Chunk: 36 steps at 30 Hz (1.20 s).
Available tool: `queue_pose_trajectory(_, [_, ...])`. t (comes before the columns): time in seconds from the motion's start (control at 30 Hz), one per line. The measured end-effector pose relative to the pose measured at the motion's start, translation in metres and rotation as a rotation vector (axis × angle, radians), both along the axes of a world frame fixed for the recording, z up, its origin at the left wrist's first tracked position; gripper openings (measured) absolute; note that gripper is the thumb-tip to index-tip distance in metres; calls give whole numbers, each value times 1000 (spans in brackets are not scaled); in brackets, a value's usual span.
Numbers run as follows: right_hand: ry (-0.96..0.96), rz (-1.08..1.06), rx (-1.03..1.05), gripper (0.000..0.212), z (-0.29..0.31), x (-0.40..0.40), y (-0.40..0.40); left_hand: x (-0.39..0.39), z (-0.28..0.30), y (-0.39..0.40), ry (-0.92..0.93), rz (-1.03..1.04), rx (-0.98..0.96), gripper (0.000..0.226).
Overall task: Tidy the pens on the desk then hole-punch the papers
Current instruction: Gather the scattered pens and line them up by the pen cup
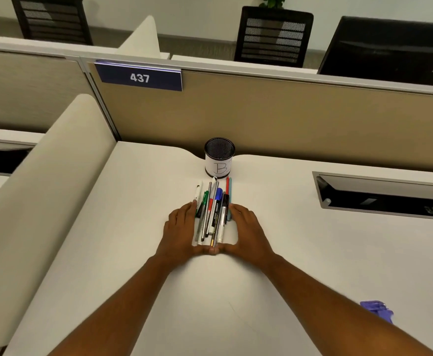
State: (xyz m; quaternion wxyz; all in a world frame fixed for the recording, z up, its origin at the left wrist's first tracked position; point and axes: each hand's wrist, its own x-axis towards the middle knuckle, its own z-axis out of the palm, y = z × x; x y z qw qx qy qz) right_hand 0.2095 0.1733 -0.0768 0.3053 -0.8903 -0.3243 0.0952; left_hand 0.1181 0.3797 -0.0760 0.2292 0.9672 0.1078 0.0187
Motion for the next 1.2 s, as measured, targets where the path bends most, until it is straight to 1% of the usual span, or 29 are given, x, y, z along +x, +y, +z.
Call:
queue_pose_trajectory(0.1, [0, 13, 0, 118, -2, 8, 6, 9, 0, 6, -20, -15, -3, 138])
queue_pose_trajectory(0.2, [-63, 2, 5, 106, -6, 9, 7, 9, -6, 4, -83, 5, 0, 118])
queue_pose_trajectory(0.27, [-99, -14, 28, 97, -7, 6, 8, 8, -8, 1, -98, 18, 14, 111])
queue_pose_trajectory(0.37, [-100, -23, 81, 93, -6, 4, 7, 7, -8, 0, -57, 33, -18, 119])
queue_pose_trajectory(0.47, [-39, -19, 105, 96, -5, 3, 4, 6, -7, 0, -26, 47, -121, 129])
queue_pose_trajectory(0.53, [14, -40, 110, 98, -2, 3, 1, 4, -4, 0, -23, 63, -189, 132])
queue_pose_trajectory(0.67, [125, -89, 109, 100, 4, -7, -8, -5, 1, -5, -27, 107, -304, 128])
queue_pose_trajectory(0.73, [189, -110, 112, 101, 6, -14, -14, -12, 3, -8, -14, 163, -401, 126])
queue_pose_trajectory(0.8, [258, -143, 131, 99, 9, -20, -21, -19, 5, -13, 1, 212, -437, 121])
queue_pose_trajectory(0.9, [356, -219, 162, 88, 18, -29, -30, -32, 13, -26, 24, 238, -399, 109])
queue_pose_trajectory(1.0, [427, -255, 145, 76, 30, -38, -43, -49, 23, -44, 96, 194, -279, 100])
queue_pose_trajectory(1.07, [451, -262, 112, 70, 38, -45, -52, -60, 28, -57, 131, 173, -229, 97])
queue_pose_trajectory(1.2, [465, -267, 89, 61, 54, -70, -83, -78, 40, -91, 122, 116, -165, 89])
